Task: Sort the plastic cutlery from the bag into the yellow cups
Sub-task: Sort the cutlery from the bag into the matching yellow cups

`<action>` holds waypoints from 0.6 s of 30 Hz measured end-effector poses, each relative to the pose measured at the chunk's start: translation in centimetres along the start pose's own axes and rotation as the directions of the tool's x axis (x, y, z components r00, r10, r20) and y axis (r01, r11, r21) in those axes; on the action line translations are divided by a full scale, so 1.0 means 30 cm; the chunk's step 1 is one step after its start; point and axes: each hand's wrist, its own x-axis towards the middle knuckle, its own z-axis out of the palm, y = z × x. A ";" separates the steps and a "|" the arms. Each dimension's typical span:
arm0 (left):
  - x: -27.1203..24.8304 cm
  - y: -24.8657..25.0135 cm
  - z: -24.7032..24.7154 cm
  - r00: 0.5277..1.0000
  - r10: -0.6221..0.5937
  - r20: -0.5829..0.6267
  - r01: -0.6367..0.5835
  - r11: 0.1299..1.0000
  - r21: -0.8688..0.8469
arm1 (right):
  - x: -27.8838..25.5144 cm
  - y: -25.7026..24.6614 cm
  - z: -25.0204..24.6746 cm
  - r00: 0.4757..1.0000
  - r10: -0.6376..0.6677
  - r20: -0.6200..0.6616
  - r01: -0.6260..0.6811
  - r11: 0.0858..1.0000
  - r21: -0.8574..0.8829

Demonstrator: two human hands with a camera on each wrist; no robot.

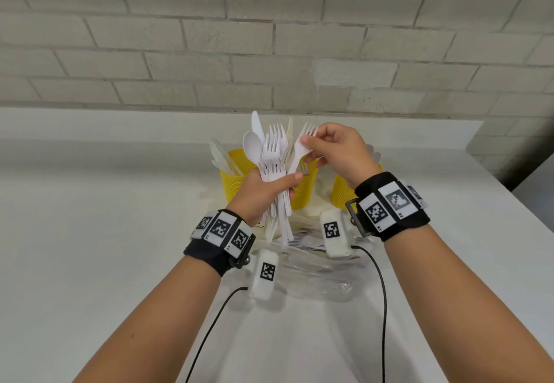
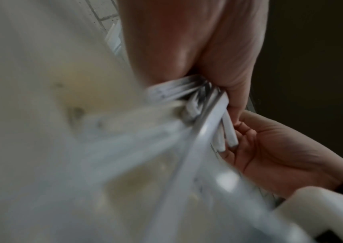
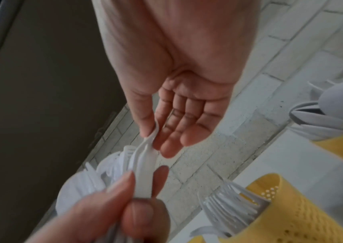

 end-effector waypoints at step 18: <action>0.016 0.008 0.014 0.996 0.082 -0.031 -0.082 0.996 0.019 | -0.059 -0.029 0.092 0.977 -0.074 0.201 0.123 0.962 -0.243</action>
